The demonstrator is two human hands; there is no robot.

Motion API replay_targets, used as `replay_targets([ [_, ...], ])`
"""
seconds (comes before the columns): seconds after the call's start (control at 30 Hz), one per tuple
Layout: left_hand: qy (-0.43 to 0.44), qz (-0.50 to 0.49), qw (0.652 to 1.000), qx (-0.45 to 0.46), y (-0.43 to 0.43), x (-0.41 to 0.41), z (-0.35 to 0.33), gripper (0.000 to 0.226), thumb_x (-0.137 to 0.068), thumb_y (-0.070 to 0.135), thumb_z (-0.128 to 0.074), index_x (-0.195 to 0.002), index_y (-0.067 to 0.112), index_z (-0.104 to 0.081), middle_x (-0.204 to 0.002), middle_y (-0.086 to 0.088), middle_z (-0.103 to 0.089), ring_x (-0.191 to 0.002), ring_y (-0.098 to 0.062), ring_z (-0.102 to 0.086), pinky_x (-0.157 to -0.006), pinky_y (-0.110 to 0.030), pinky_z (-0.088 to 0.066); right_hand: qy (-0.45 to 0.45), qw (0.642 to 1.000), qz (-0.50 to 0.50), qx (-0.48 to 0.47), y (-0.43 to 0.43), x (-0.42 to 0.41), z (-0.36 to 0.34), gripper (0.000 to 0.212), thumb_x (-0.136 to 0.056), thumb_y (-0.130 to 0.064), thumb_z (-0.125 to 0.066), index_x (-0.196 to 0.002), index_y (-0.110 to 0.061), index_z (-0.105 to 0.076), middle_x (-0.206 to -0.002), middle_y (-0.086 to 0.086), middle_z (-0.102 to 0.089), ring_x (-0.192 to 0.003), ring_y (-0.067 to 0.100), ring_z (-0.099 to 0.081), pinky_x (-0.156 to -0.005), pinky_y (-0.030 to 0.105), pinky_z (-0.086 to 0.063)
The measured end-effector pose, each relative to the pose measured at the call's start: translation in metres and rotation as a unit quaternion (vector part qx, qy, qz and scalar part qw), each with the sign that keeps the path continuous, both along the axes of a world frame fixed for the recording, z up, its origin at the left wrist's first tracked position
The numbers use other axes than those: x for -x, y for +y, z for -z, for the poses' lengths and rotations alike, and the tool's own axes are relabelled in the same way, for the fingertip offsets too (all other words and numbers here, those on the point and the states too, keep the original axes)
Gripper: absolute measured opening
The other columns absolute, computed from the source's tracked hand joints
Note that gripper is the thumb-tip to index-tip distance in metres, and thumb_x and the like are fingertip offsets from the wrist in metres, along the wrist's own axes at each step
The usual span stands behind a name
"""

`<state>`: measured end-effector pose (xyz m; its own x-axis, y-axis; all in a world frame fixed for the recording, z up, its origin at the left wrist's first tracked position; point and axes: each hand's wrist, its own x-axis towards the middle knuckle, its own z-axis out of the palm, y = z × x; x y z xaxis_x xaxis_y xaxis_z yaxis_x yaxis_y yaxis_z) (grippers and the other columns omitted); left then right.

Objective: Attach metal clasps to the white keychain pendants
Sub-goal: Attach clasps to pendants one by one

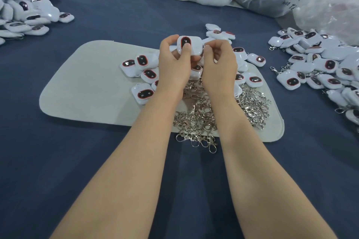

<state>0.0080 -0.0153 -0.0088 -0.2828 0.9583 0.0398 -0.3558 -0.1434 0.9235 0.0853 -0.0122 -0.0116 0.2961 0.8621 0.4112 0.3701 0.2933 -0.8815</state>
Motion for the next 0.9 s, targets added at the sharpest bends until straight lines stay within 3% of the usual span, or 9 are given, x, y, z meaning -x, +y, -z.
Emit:
replay_targets([
  [0.1, 0.008, 0.012, 1.000, -0.002, 0.002, -0.001, 0.002, 0.011, -0.097, 0.013, -0.050, -0.106, 0.018, -0.046, -0.059, 0.011, -0.065, -0.059, -0.003, -0.064, -0.066, -0.021, -0.055, 0.014, 1.000, 0.002, 0.004, 0.001, 0.000, 0.000, 0.010, -0.094, -0.010, -0.050, -0.089, -0.019, -0.050, -0.079, -0.008, -0.056, -0.079, 0.014, -0.055, -0.075, 0.024, -0.044],
  [0.2, -0.013, 0.012, 1.000, -0.004, 0.002, -0.001, 0.001, 0.007, -0.097, 0.015, -0.052, -0.098, 0.020, -0.048, -0.062, 0.010, -0.066, -0.061, -0.004, -0.065, -0.065, -0.022, -0.055, 0.026, 1.000, 0.003, 0.008, 0.001, 0.000, 0.000, 0.008, -0.094, -0.011, -0.050, -0.090, -0.018, -0.050, -0.084, -0.004, -0.059, -0.082, 0.016, -0.058, -0.077, 0.028, -0.047],
  [0.33, -0.069, 0.011, 0.998, 0.010, 0.002, 0.000, -0.002, 0.004, -0.096, 0.014, -0.052, -0.098, 0.017, -0.050, -0.082, -0.007, -0.065, -0.059, -0.006, -0.065, -0.061, -0.021, -0.053, 0.046, 0.999, -0.005, 0.007, 0.000, 0.001, -0.002, 0.011, -0.093, -0.008, -0.052, -0.089, -0.019, -0.052, -0.084, -0.007, -0.059, -0.086, 0.016, -0.059, -0.084, 0.035, -0.050],
  [0.47, -0.115, 0.018, 0.993, 0.030, 0.002, 0.001, -0.004, 0.020, -0.096, 0.014, -0.054, -0.113, 0.005, -0.052, -0.077, -0.006, -0.066, -0.059, -0.007, -0.065, -0.060, -0.020, -0.053, 0.077, 0.997, -0.007, 0.003, -0.001, 0.002, -0.005, 0.012, -0.093, -0.007, -0.053, -0.086, -0.017, -0.054, -0.086, 0.000, -0.061, -0.085, 0.022, -0.060, -0.084, 0.038, -0.051],
  [0.57, -0.113, 0.011, 0.993, 0.037, 0.000, 0.002, -0.006, 0.026, -0.095, 0.014, -0.056, -0.118, 0.002, -0.053, -0.077, -0.007, -0.064, -0.056, -0.007, -0.064, -0.058, -0.019, -0.052, 0.040, 0.999, 0.006, 0.002, 0.000, 0.000, -0.003, 0.008, -0.093, -0.009, -0.053, -0.088, -0.015, -0.055, -0.083, -0.002, -0.061, -0.084, 0.018, -0.059, -0.082, 0.031, -0.049],
  [0.63, -0.093, -0.001, 0.995, 0.031, -0.003, 0.002, -0.007, 0.019, -0.095, 0.014, -0.057, -0.112, 0.007, -0.056, -0.072, -0.004, -0.063, -0.053, -0.006, -0.063, -0.056, -0.018, -0.051, -0.008, 1.000, 0.020, -0.008, 0.000, -0.001, -0.001, 0.007, -0.093, -0.010, -0.053, -0.088, -0.014, -0.055, -0.079, -0.008, -0.058, -0.080, 0.013, -0.057, -0.079, 0.024, -0.046],
  [0.73, -0.007, -0.027, 1.000, 0.011, -0.005, 0.002, -0.007, 0.014, -0.094, 0.014, -0.056, -0.107, 0.014, -0.058, -0.066, 0.003, -0.063, -0.054, -0.005, -0.062, -0.057, -0.021, -0.053, -0.063, 0.997, 0.030, -0.023, 0.000, -0.002, 0.001, 0.007, -0.093, -0.008, -0.052, -0.088, -0.008, -0.057, -0.081, -0.002, -0.059, -0.080, 0.017, -0.056, -0.076, 0.024, -0.043],
  [0.9, 0.109, -0.036, 0.993, -0.040, -0.009, 0.001, -0.007, 0.017, -0.095, 0.016, -0.055, -0.111, 0.018, -0.058, -0.088, -0.002, -0.067, -0.063, -0.004, -0.059, -0.070, -0.024, -0.054, -0.100, 0.994, 0.032, -0.031, 0.000, -0.004, 0.003, 0.009, -0.091, -0.004, -0.049, -0.088, -0.001, -0.057, -0.082, 0.004, -0.058, -0.078, 0.022, -0.052, -0.070, 0.027, -0.038],
])
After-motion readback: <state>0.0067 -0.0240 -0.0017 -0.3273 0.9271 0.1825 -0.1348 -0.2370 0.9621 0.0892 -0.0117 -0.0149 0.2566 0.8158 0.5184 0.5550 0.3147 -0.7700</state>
